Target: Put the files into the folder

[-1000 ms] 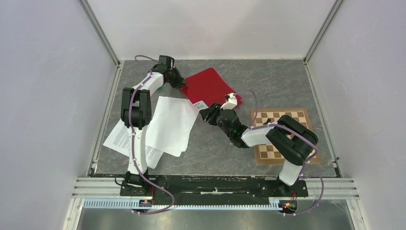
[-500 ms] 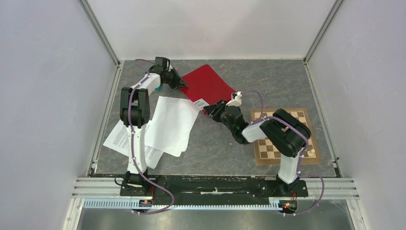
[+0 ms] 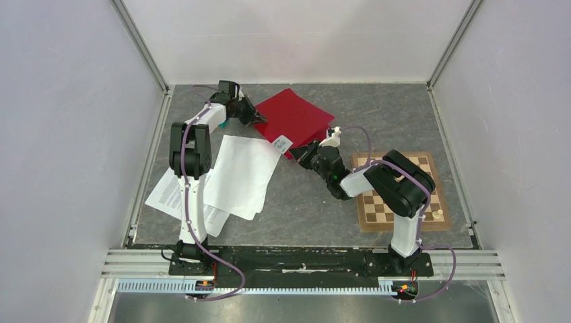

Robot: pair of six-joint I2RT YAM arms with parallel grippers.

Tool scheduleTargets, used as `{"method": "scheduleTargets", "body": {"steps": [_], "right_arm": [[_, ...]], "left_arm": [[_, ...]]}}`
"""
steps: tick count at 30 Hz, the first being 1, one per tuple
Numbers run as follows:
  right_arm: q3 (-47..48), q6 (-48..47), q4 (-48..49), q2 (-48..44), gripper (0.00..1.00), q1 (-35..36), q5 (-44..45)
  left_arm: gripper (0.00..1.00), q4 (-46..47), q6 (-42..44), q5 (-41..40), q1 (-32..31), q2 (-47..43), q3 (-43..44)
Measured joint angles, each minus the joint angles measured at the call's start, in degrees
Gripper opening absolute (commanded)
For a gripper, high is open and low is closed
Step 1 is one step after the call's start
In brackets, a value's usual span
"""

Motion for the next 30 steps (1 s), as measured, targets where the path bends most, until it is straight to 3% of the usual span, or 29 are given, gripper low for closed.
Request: {"method": "scheduleTargets", "body": {"steps": [7,10,15,23,30], "right_arm": [[-0.13,-9.46,-3.67,-2.29,0.00,0.55,1.51],[-0.81,-16.35,-5.66,-5.86,0.00,1.62,3.63],[-1.33,-29.49,-8.04,-10.86,0.00,5.05,8.39],[-1.33,-49.20,-11.17,-12.04,0.00,12.59,17.90],[-1.33,-63.19,-12.04,-12.04,0.00,17.53,25.33]], "left_arm": [[0.47,-0.61,-2.14,1.03,-0.02,-0.92,0.26],[0.58,-0.92,-3.26,0.83,-0.02,-3.41,0.22],[0.63,-2.03,-4.55,-0.31,-0.26,-11.30,-0.87],[0.66,-6.64,-6.54,-9.01,-2.80,-27.28,-2.23],[0.67,-14.29,-6.93,-18.10,-6.67,-31.10,2.03]]}}
